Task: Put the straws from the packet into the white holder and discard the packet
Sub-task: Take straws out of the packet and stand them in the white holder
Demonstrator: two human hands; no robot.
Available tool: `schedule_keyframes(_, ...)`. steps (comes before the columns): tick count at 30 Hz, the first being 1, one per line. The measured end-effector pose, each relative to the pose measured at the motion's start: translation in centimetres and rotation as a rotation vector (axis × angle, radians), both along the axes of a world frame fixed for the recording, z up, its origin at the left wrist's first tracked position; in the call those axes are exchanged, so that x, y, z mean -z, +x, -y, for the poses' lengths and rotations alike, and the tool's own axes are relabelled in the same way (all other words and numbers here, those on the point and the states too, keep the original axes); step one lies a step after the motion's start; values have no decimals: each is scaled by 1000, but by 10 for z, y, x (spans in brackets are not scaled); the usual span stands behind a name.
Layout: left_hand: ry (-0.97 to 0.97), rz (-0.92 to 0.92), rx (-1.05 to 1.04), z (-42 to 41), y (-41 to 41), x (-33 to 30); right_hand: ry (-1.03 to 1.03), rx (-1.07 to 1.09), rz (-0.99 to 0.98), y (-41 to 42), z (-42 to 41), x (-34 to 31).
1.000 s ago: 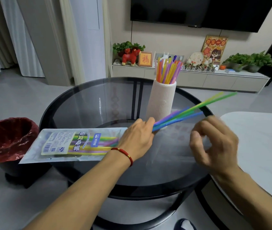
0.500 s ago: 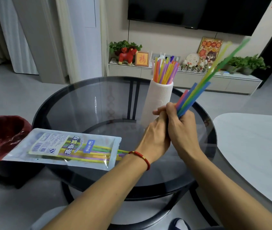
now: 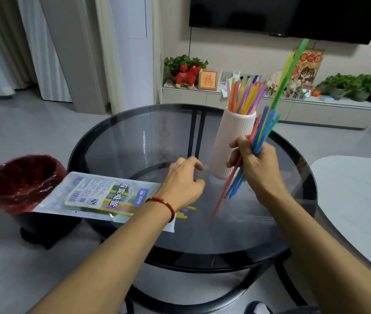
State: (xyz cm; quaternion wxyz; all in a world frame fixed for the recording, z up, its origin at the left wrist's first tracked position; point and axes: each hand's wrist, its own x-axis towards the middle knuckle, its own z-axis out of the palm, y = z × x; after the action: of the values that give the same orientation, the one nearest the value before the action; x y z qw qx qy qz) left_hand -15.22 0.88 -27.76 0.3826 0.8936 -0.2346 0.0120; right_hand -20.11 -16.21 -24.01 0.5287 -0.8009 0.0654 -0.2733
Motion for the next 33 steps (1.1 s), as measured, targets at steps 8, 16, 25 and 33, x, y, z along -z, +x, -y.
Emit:
schedule_keyframes(8, -10, -238, 288, 28, -11, 8, -10, -117, 146, 1, -15, -13)
schedule_keyframes(16, -260, -449, 203, 66, -1, 26, 186, -95, 99, -2, -28, -9)
schedule_keyframes(25, -279, -246, 205, 63, -8, 25, 199, -156, 200, -7, -29, -20)
schedule_keyframes(33, -252, -232, 226, 62, -9, 25, 128, -144, 161, -4, -26, -15)
